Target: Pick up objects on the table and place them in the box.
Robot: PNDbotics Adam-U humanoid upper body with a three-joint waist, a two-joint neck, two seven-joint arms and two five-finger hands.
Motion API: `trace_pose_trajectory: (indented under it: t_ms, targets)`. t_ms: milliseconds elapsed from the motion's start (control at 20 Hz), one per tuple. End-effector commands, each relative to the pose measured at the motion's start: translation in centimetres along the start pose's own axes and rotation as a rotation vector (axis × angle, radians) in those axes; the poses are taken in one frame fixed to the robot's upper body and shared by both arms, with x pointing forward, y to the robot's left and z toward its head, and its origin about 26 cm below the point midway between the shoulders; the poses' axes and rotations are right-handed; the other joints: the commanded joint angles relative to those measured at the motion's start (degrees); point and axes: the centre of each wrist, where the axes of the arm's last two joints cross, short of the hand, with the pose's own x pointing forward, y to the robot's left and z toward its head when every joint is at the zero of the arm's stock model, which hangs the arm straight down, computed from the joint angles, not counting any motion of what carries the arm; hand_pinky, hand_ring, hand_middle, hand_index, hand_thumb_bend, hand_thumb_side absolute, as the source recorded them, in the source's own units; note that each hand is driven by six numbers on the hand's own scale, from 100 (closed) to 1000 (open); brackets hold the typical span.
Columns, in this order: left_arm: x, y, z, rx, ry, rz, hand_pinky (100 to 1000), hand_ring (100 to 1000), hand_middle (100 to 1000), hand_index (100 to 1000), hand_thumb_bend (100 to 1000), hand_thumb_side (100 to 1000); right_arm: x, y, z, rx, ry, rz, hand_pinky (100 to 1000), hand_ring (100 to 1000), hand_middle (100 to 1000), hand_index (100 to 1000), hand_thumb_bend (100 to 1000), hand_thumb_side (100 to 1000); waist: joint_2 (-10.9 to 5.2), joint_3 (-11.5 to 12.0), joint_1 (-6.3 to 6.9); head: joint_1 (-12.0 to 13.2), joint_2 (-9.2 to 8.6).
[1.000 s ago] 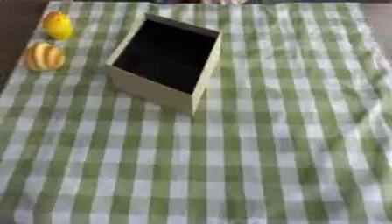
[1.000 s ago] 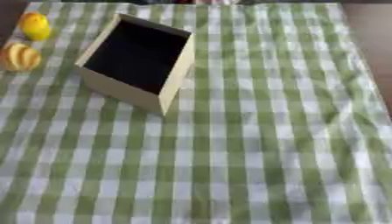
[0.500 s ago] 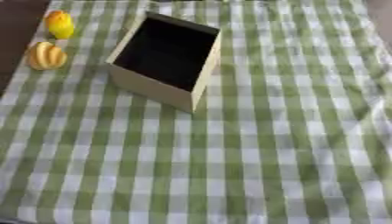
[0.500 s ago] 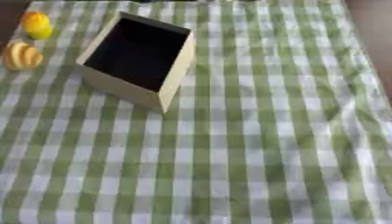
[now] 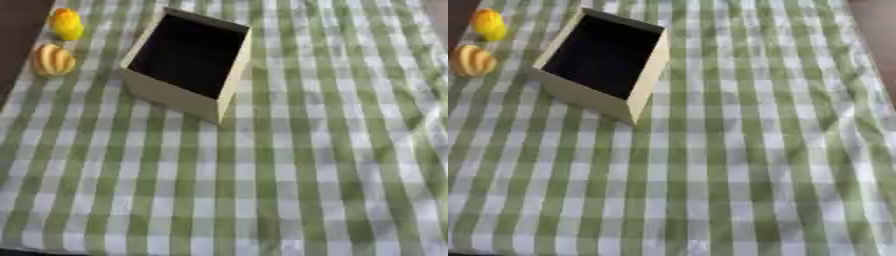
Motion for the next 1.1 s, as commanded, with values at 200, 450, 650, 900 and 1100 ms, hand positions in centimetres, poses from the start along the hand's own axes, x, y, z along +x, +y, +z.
trace_pose_trajectory:
  t_ms: [200, 450, 650, 900, 1100]
  targets:
    - [-4.0, 1.3, -1.6, -0.183, 0.150, -0.164, 809, 857, 810, 893, 443, 151, 0.5, -0.5, -0.7, 0.018, -0.033, 0.006, 871, 821, 788, 798, 130, 915, -1.42, -0.1, 0.21, 0.8, 0.79]
    - [-4.9, -0.1, -3.1, -0.299, 0.176, -0.218, 821, 868, 803, 871, 467, 100, 0.5, -0.4, -0.6, 0.021, -0.028, 0.000, 871, 821, 788, 798, 129, 914, -1.46, 0.0, 0.17, 1.3, 1.14]
    - [-4.8, -1.8, -4.1, -0.395, 0.168, -0.256, 844, 885, 795, 874, 574, 100, 0.6, -0.3, -0.7, 0.023, -0.027, -0.009, 871, 819, 785, 797, 129, 913, -1.42, -0.1, 0.02, 1.5, 1.15]
    - [-4.7, -3.5, -5.1, -0.453, 0.200, -0.364, 861, 905, 808, 889, 627, 100, 0.7, -0.1, -0.8, 0.026, -0.030, -0.020, 871, 818, 783, 794, 128, 913, -1.08, -0.8, -0.14, 2.1, 1.06]
    - [-5.1, -4.7, -6.0, -0.441, 0.228, -0.366, 848, 894, 811, 892, 535, 100, 0.7, 0.0, -0.8, 0.027, -0.029, -0.031, 871, 818, 781, 791, 128, 914, -0.42, -1.6, -0.07, 2.9, 0.73]
